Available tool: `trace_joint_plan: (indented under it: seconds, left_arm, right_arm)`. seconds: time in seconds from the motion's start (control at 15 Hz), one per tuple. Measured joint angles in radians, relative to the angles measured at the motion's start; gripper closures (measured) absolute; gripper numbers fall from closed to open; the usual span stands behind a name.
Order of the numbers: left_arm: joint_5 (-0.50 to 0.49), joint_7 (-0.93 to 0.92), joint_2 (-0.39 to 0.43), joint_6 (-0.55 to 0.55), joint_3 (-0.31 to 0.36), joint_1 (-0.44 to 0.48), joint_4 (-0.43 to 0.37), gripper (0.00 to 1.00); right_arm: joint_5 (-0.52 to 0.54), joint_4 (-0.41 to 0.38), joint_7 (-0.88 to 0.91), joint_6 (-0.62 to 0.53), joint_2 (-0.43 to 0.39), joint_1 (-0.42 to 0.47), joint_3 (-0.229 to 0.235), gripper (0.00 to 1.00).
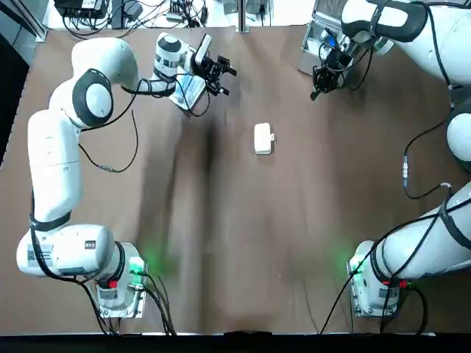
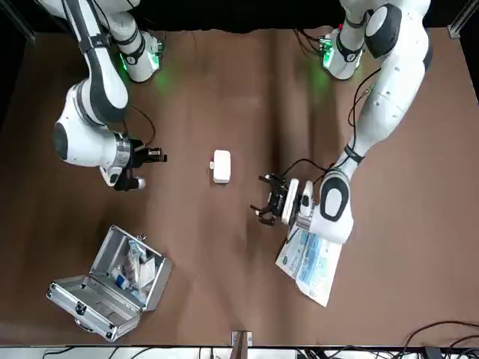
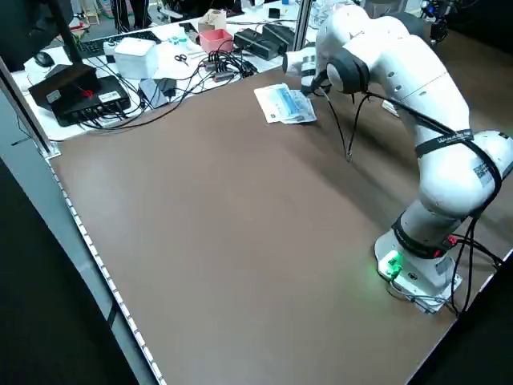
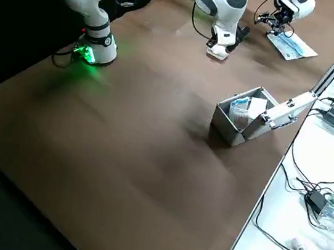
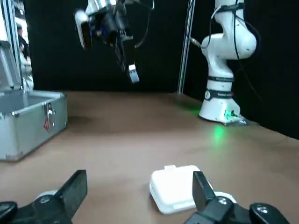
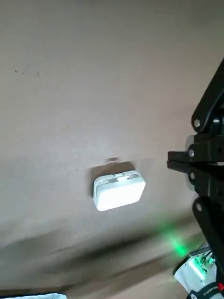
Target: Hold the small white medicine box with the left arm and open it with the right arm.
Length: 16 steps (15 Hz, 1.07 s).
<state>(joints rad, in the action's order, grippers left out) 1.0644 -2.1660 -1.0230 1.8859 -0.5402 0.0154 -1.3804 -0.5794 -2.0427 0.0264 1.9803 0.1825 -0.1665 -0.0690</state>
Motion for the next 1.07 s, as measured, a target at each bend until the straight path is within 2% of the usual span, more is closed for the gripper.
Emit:
trace_joint_plan:
  seconds: [0.27, 0.73, 1.07]
  left_arm:
    - [0.104, -0.038, -0.052, 0.001, 0.001, -0.047, -0.002, 0.0]
    - [0.119, -0.061, -0.112, 0.039, 0.023, -0.112, -0.001, 0.0]
    - [0.119, -0.188, -0.129, 0.073, 0.055, -0.155, 0.0, 0.0]
  right_arm:
    - [-0.008, -0.004, 0.0, 0.041, 0.029, -0.015, 0.0, 0.99]
    - [-0.016, -0.009, 0.02, 0.048, 0.103, -0.038, 0.0, 0.99]
    - [-0.082, -0.01, 0.066, 0.049, 0.149, -0.044, 0.0, 0.99]
